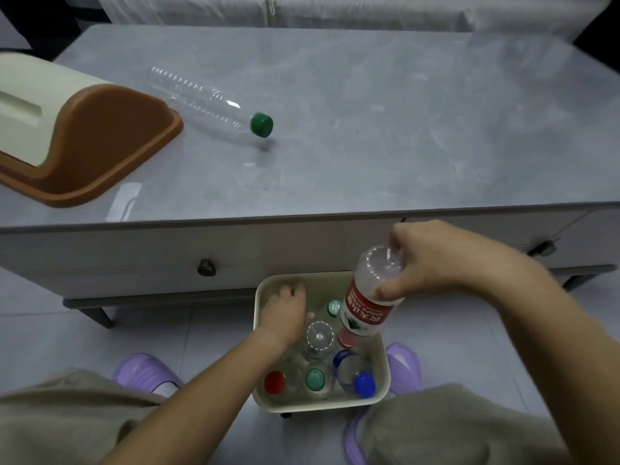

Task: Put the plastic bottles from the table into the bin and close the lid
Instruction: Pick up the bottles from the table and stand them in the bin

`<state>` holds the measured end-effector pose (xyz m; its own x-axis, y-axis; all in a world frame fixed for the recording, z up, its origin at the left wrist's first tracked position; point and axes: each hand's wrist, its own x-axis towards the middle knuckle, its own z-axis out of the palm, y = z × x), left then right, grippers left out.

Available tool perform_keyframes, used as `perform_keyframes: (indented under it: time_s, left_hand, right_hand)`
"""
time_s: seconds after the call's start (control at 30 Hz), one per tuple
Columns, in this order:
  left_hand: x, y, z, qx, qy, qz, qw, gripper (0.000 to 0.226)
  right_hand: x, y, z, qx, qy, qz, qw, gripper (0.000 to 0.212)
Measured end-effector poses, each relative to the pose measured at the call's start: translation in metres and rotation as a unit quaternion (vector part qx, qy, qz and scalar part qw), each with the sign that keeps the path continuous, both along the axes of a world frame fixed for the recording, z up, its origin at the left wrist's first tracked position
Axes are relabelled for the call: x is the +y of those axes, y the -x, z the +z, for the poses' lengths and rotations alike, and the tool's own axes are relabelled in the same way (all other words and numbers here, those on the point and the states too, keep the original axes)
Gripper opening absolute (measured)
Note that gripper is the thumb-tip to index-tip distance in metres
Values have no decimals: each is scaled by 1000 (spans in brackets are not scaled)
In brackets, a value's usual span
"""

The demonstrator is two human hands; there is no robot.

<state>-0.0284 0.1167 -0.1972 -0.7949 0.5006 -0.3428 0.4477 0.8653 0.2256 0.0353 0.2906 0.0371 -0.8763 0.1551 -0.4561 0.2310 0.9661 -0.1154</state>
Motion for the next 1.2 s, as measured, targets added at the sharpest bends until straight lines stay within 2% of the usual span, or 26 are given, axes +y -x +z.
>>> perform_keyframes:
  time_s: [0.07,0.1,0.13,0.2,0.27,0.37,0.47,0.53,0.63,0.8,0.93,1.03,1.1,1.2]
  left_hand:
    - [5,-24,8,125,-44,-78,988,39]
    - [9,-41,10,150,-78,-140,976,33]
    - [13,-58,8,152,-97,-212,960,28]
    - [19,-84,0,139,-53,-317,937,28]
    - [26,-96,-11,120,-7,-351,929,32]
    - [37,-93,-8,105,-17,-315,943,33]
    - [42,-76,3,67,-61,-221,971,34]
    - [39,-59,8,43,-54,-172,983,34]
    - [35,-44,10,16,-58,-154,986,30]
    - [44,-31,8,-27,-87,-117,989,26]
    - [48,-29,16,-69,-92,-108,987,21]
    - [32,-21,38,-74,-104,-100,987,35]
    - [13,-12,58,-65,-97,-93,989,36]
    - [-25,1,82,-52,-98,-52,992,31]
  right_hand:
    - [6,-10,16,-12,-6,-8,1000,61]
    - [9,-15,21,-13,-15,-14,1000,61]
    - [12,-18,23,-10,-28,-19,999,62]
    - [16,-21,23,2,-51,-24,998,66]
    - [17,-25,19,6,-54,-26,998,66]
    - [18,-31,16,-4,-36,-32,999,64]
    - [24,-37,19,8,-30,-43,999,65]
    - [28,-40,24,18,-21,-58,998,66]
    - [30,-43,30,12,-6,-62,998,69]
    - [12,-51,34,-58,5,-33,998,61]
    - [-22,-47,-36,-89,-40,54,994,51]
    - [-35,-49,-121,-145,-69,110,981,54]
    - [-37,-54,-161,-141,-87,154,974,56]
    - [-31,-50,-180,-113,-99,185,971,58]
